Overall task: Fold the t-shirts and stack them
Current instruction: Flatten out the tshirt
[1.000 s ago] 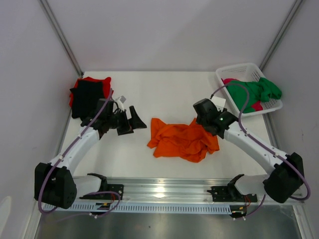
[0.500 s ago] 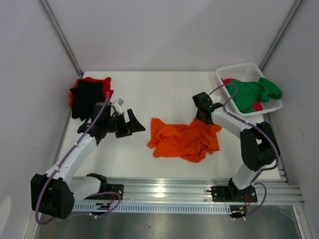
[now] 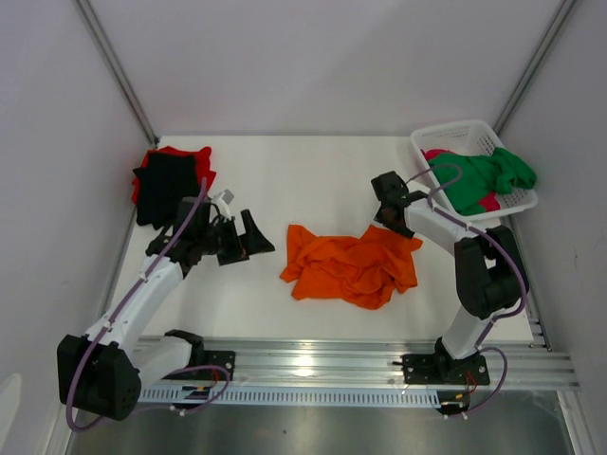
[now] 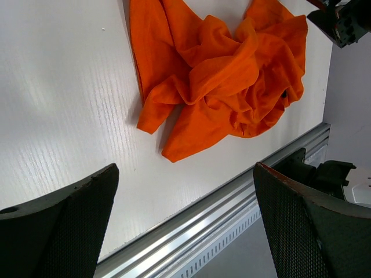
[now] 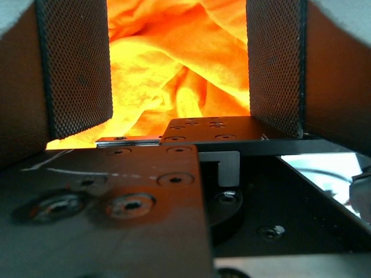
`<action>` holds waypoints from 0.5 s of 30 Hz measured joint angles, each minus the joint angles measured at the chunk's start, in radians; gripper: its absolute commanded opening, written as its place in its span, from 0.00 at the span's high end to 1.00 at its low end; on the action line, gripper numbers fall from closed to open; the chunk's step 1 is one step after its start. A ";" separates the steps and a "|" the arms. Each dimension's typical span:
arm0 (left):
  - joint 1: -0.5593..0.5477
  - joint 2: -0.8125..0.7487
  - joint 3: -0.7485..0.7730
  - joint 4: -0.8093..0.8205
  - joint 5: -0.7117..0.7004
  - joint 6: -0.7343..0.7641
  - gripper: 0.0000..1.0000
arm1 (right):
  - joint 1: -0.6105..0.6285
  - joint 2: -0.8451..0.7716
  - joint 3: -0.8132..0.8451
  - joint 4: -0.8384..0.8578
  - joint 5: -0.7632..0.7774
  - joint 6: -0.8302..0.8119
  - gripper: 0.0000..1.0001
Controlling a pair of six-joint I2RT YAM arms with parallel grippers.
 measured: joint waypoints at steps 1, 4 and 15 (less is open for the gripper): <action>0.000 0.000 0.000 -0.001 -0.001 0.000 0.01 | -0.001 0.002 0.000 -0.014 0.005 0.020 0.33; 0.000 0.000 0.000 -0.005 -0.005 0.003 0.00 | -0.006 0.005 0.000 -0.070 0.017 0.090 0.33; 0.000 0.033 0.000 -0.008 -0.004 0.017 0.00 | -0.050 0.005 0.000 -0.200 0.058 0.293 0.33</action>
